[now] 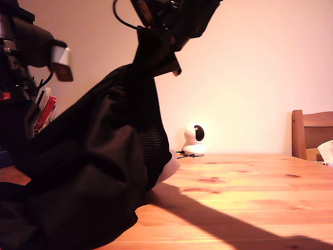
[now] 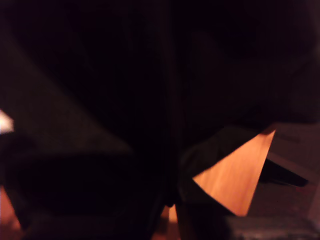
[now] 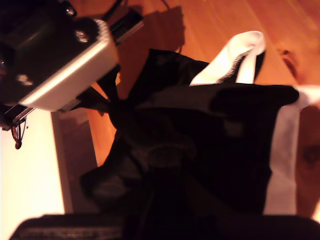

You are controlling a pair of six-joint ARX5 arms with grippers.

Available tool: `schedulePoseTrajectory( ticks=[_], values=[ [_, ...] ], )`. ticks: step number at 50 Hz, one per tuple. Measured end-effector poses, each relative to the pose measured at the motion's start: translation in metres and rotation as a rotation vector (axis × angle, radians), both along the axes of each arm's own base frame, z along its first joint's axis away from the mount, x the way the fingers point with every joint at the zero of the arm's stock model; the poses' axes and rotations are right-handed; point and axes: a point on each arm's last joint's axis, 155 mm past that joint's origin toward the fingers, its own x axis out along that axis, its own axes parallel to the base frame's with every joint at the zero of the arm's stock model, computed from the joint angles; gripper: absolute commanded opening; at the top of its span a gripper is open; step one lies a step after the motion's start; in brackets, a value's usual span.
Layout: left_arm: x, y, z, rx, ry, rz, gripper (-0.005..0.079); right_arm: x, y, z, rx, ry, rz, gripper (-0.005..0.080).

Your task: Fold the shorts in front of you. After folding it, place it to the right side.

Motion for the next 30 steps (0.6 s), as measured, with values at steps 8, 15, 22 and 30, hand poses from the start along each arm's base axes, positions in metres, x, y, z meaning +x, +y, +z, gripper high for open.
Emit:
schedulePoseTrajectory(
  ticks=[8,15,22,30],
  values=[
    [-0.01,0.007,0.002,0.041,0.056,0.073,-0.0019,-0.001,0.005,0.001,0.009,-0.013,0.009,-0.0011],
    [-0.012,0.018,0.013,0.1,0.065,0.123,-0.0019,0.003,0.008,0.003,0.021,-0.034,0.012,-0.0011],
    [-0.014,0.025,0.026,0.14,0.079,0.161,-0.0019,0.008,0.013,0.006,0.042,-0.065,0.012,-0.0011],
    [-0.017,0.028,0.035,0.152,0.11,0.222,-0.0019,0.014,0.02,0.011,0.069,-0.106,0.017,-0.0011]
  ],
)
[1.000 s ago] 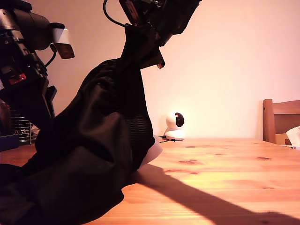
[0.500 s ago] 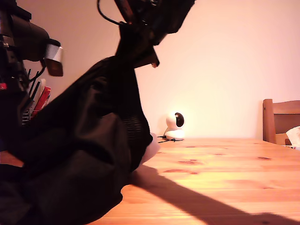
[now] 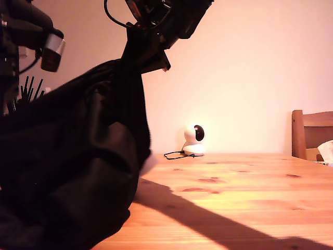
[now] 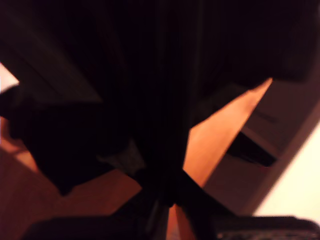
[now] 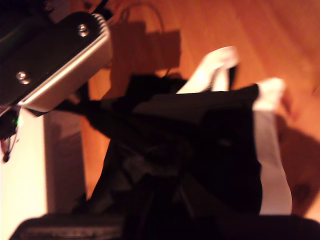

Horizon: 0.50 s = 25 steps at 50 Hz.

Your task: Fold the shorts in front of you. After folding it, place it to the right side.

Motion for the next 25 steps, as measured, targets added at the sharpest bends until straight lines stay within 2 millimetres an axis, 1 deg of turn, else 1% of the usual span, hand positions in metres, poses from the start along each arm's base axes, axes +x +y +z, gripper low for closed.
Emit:
schedulePoseTrajectory(
  ticks=[4,10,16,20,22,23,25],
  values=[
    [-0.002,0.001,0.002,0.006,0.012,0.021,-0.002,0.001,0.006,0.003,0.016,-0.022,0.006,-0.0011],
    [-0.004,0.003,0.003,0.018,0.032,0.105,-0.0021,-0.001,0.016,0.006,0.033,-0.034,0.012,-0.0011],
    [-0.006,0.0,0.003,0.004,0.049,0.151,-0.0021,0.0,0.025,0.007,0.05,-0.046,0.014,-0.0011],
    [-0.007,-0.002,0.004,-0.004,0.067,0.224,-0.0021,0.003,0.032,0.001,0.058,-0.034,0.002,-0.0011],
    [-0.007,-0.002,0.004,-0.007,0.069,0.225,-0.0021,0.005,0.035,-0.005,0.059,-0.032,0.005,-0.0011],
    [-0.007,-0.002,0.004,-0.003,0.074,0.258,-0.0021,0.005,0.036,-0.008,0.059,-0.019,-0.002,-0.0011],
    [-0.007,-0.002,0.004,-0.001,0.077,0.272,-0.0021,0.005,0.041,-0.014,0.063,-0.002,0.0,-0.0011]
  ],
)
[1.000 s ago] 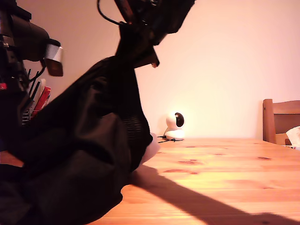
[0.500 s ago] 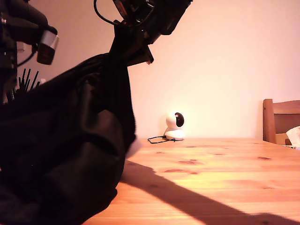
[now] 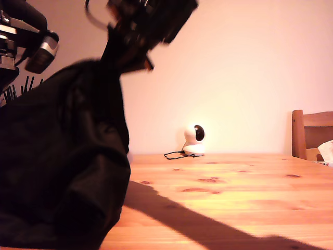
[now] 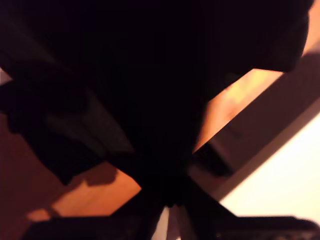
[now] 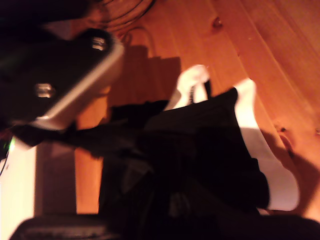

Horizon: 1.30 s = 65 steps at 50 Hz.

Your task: Fold the shorts in front of you. After folding it, place it to the right side.

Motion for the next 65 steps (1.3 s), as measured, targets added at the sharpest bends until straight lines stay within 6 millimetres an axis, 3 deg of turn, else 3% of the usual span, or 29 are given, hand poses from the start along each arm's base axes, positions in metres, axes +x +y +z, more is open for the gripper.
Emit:
schedulePoseTrajectory(
  ticks=[12,24,29,36,40,44,47,51,65],
  values=[
    [0.0,-0.001,0.0,0.011,0.018,0.092,-0.0021,0.004,0.024,-0.023,0.053,0.095,-0.017,-0.0011],
    [-0.002,-0.004,0.001,0.0,0.038,0.157,-0.0021,-0.017,0.056,-0.018,0.134,0.126,0.05,-0.0011],
    [-0.002,-0.006,0.002,-0.009,0.044,0.171,-0.0021,-0.023,0.069,-0.026,0.16,0.154,0.08,-0.0011],
    [-0.003,-0.01,0.003,-0.03,0.053,0.179,-0.002,-0.026,0.077,-0.07,0.12,0.254,0.063,0.0012],
    [-0.003,-0.011,0.003,-0.037,0.055,0.182,-0.0018,-0.028,0.079,-0.095,0.09,0.301,0.051,0.0095],
    [-0.003,-0.012,0.003,-0.04,0.056,0.184,-0.0018,-0.029,0.083,-0.107,0.092,0.316,0.057,0.0232],
    [-0.003,-0.013,0.004,-0.046,0.06,0.192,-0.0019,-0.029,0.09,-0.103,0.122,0.303,0.07,0.0327],
    [-0.003,-0.015,0.005,-0.055,0.064,0.207,-0.0019,-0.026,0.103,-0.09,0.181,0.267,0.08,0.0372],
    [0.013,-0.02,0.022,-0.079,0.013,0.238,-0.0008,-0.029,0.123,-0.065,0.281,0.27,0.095,0.0373]
  ],
)
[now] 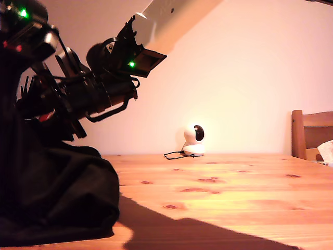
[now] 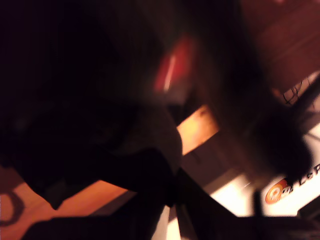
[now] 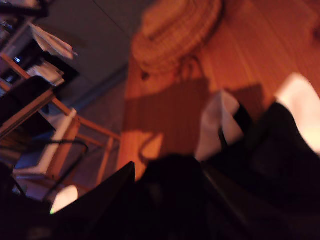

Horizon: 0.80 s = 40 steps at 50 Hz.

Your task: Fold the shorts in front of you. After folding it, place it to the right side.

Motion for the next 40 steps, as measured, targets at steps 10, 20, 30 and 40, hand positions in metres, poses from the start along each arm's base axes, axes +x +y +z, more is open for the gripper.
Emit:
schedulePoseTrajectory(
  ticks=[10,20,30,40],
  values=[
    [0.005,-0.002,0.005,-0.006,-0.018,0.006,0.0109,0.011,-0.012,0.011,0.012,0.022,-0.016,0.0373],
    [0.005,-0.002,0.006,-0.014,-0.026,-0.012,0.026,0.034,-0.042,0.026,0.015,0.08,-0.055,0.0373],
    [0.008,0.0,0.008,-0.007,-0.063,-0.052,0.0259,0.055,-0.078,0.034,-0.018,0.099,-0.109,0.0373],
    [0.052,0.003,0.009,-0.001,-0.244,-0.061,0.0222,0.056,-0.093,0.027,-0.055,0.117,-0.112,0.0368]
  ],
)
